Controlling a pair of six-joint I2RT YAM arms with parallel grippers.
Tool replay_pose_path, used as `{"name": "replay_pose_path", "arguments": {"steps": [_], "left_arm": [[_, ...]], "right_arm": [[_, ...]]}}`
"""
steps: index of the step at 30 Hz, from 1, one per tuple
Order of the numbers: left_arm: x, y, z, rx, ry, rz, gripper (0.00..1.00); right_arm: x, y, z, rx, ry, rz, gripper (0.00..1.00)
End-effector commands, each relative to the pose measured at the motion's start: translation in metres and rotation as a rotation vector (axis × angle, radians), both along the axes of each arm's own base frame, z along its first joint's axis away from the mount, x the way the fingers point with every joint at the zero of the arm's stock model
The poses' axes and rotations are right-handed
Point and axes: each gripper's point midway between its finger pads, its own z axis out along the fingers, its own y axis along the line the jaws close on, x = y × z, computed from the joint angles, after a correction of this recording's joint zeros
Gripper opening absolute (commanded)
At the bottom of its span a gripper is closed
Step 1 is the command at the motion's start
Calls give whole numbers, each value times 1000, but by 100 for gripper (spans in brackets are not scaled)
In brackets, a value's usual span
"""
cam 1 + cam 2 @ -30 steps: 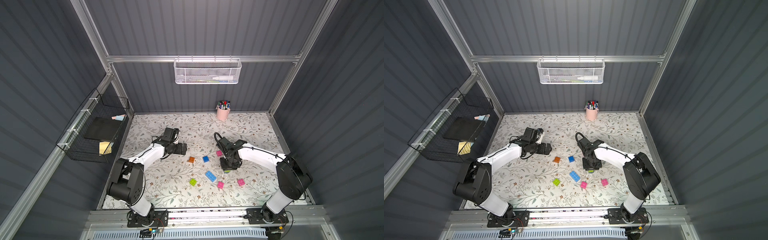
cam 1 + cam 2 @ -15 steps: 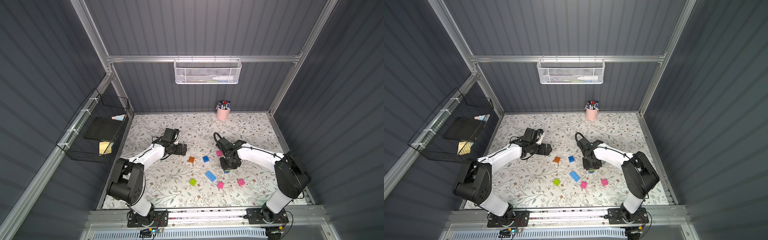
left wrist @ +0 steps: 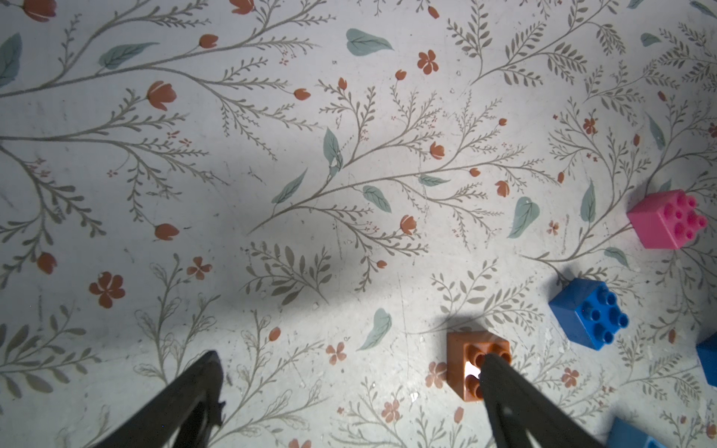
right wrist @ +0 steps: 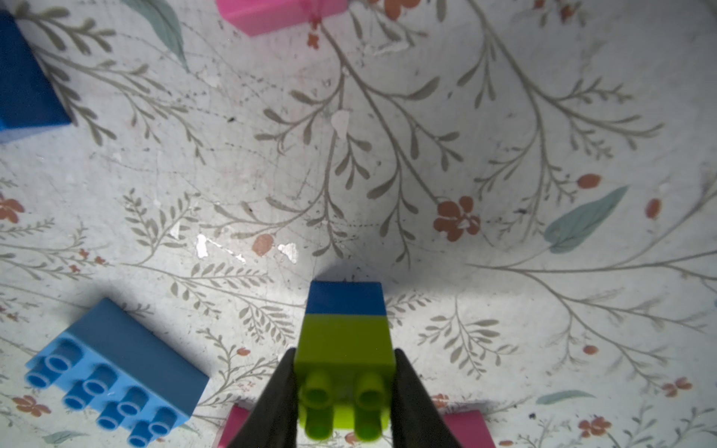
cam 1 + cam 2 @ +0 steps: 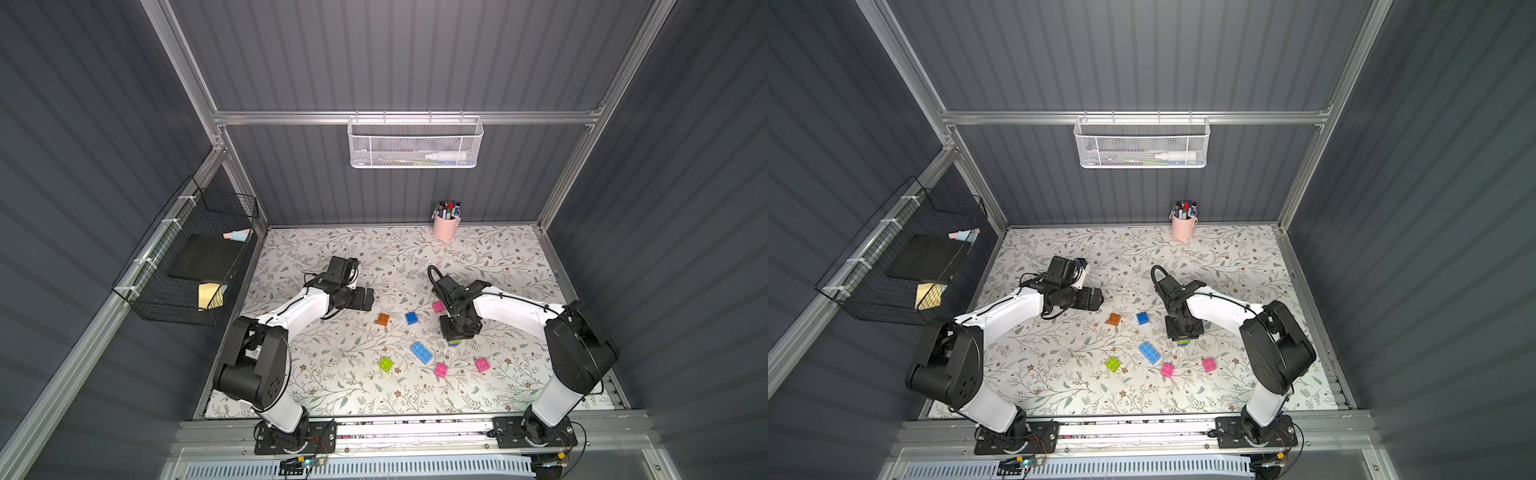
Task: Assemble the number 4 with lego
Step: Assemble the lego brick with the lego brick.
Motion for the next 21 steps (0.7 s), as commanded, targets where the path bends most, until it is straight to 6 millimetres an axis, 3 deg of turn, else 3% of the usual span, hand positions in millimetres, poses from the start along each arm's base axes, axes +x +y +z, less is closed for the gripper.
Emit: {"name": "replay_pose_path", "arguments": {"steps": [1,5,10,17,21], "left_arm": [[-4,-3,-2,-1,14,-18,99],[-5,-3,-3,-1,16,-18,99],[-5,-5,-3,-8,18,-19,99],[-5,-4,-2,-3,12,-21,99],[-5,-4,-1,-5,9,-20,99]], "right_arm": [[-18,-7,-34,-26,105,-1,27],[-24,-9,-43,-27,131,-21,27],[-17,-16,-43,-56,119,-51,27],[8,-33,-40,-97,106,-124,27],[26,-32,-40,-94,86,-132,27]]}}
